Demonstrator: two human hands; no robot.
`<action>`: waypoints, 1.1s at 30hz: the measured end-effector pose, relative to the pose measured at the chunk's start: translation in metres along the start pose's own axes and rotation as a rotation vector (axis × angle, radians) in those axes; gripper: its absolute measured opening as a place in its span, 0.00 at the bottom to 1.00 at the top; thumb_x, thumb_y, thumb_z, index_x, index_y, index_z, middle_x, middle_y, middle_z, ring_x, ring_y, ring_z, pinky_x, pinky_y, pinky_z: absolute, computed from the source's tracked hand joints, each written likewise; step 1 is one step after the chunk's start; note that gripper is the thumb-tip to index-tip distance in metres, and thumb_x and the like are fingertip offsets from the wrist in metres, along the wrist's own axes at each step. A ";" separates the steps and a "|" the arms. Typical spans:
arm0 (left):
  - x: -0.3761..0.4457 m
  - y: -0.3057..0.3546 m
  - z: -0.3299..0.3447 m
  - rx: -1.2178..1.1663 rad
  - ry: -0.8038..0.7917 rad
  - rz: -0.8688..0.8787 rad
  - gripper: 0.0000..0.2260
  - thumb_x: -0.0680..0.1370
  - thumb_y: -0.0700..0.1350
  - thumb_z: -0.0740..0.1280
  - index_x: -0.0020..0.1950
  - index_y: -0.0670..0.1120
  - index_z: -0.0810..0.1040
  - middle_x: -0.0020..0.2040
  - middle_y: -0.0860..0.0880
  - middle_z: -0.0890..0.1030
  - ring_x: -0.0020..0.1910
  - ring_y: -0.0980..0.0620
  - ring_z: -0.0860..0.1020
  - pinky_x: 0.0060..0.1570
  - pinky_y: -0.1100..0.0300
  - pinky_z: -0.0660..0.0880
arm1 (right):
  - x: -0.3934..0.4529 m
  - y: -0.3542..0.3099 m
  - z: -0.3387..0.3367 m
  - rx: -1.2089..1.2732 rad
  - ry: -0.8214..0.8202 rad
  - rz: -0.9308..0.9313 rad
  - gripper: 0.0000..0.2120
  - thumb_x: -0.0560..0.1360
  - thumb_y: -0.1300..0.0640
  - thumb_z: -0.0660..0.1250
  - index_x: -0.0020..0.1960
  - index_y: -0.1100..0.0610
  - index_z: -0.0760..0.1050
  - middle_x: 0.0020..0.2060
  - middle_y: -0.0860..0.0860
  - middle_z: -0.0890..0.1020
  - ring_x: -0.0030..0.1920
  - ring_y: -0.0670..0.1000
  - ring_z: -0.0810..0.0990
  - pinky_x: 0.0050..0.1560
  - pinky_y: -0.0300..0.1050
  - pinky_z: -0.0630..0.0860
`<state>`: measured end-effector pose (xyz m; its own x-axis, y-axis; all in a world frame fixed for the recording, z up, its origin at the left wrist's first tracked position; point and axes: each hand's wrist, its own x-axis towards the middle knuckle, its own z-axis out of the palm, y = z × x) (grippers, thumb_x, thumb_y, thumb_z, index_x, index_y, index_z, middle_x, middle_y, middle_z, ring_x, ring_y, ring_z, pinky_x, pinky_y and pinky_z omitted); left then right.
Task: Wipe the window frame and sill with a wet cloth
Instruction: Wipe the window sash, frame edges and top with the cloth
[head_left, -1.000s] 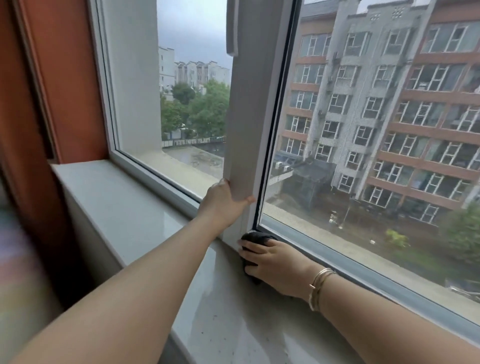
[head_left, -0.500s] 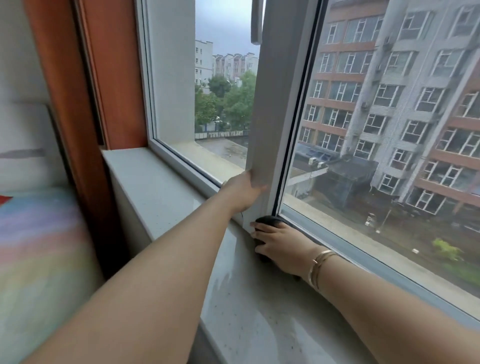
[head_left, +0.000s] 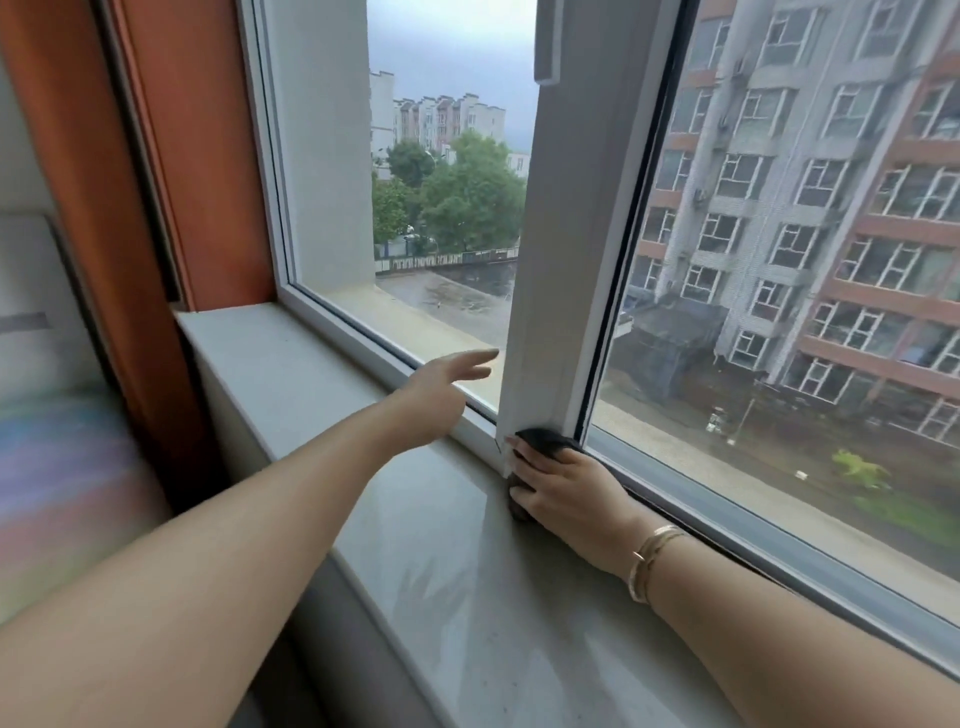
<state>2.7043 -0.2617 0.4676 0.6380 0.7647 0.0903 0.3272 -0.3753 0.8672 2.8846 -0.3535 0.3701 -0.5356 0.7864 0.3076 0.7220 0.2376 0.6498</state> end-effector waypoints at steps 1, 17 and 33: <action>0.002 -0.002 -0.005 -0.015 0.004 0.009 0.37 0.69 0.25 0.47 0.72 0.53 0.66 0.69 0.51 0.72 0.28 0.52 0.68 0.20 0.69 0.60 | 0.001 0.002 -0.006 0.010 0.035 0.047 0.14 0.73 0.61 0.59 0.47 0.55 0.82 0.59 0.54 0.81 0.65 0.53 0.75 0.59 0.46 0.75; -0.025 -0.046 -0.059 -0.102 0.070 -0.011 0.35 0.70 0.25 0.48 0.71 0.51 0.68 0.68 0.50 0.72 0.16 0.59 0.61 0.19 0.69 0.61 | 0.069 0.069 -0.082 -0.242 0.149 0.337 0.22 0.74 0.67 0.51 0.62 0.59 0.77 0.69 0.58 0.70 0.71 0.57 0.68 0.61 0.52 0.70; -0.018 -0.030 -0.077 -0.226 -0.019 0.097 0.34 0.70 0.24 0.49 0.68 0.51 0.70 0.66 0.49 0.74 0.22 0.58 0.67 0.23 0.70 0.61 | 0.081 0.099 -0.118 -0.319 0.073 0.384 0.27 0.68 0.66 0.64 0.66 0.52 0.74 0.71 0.53 0.69 0.72 0.54 0.65 0.65 0.50 0.70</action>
<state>2.6293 -0.2241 0.4775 0.6722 0.7204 0.1709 0.1011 -0.3180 0.9427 2.8615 -0.3336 0.5411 -0.2951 0.7382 0.6066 0.7090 -0.2564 0.6570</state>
